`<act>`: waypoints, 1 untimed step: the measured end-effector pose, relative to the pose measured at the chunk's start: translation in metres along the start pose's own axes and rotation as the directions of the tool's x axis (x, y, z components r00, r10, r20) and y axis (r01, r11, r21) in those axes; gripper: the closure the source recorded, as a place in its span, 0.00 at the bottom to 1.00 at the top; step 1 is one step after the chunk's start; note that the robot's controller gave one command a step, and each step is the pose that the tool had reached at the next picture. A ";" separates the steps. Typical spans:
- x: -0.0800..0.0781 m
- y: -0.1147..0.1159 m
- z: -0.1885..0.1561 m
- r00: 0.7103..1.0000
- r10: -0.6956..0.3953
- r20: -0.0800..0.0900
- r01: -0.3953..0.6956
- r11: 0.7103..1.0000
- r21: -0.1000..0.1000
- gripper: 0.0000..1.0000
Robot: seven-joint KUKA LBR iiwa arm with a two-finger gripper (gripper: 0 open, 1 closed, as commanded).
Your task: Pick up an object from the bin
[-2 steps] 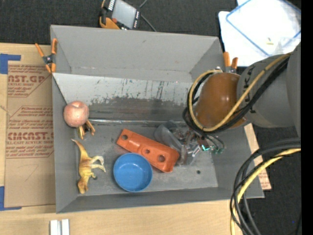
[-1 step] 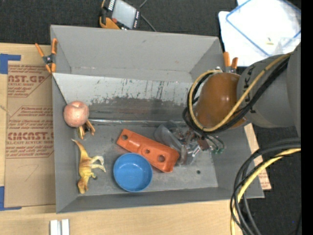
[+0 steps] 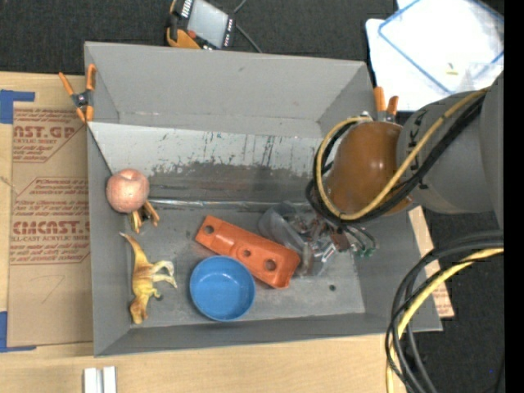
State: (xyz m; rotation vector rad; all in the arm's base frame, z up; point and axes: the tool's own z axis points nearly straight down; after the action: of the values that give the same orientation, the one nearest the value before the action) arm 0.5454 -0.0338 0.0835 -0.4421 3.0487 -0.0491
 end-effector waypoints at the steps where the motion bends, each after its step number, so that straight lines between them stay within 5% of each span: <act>1: -0.002 0.026 0.000 0.999 0.044 0.028 -0.045 0.999 0.024 1.00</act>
Offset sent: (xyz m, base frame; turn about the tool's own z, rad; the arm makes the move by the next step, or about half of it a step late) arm 0.0000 0.0000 0.0000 0.0000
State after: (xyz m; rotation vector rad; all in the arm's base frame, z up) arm 0.5398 -0.0082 0.0827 -0.3697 3.0256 -0.0775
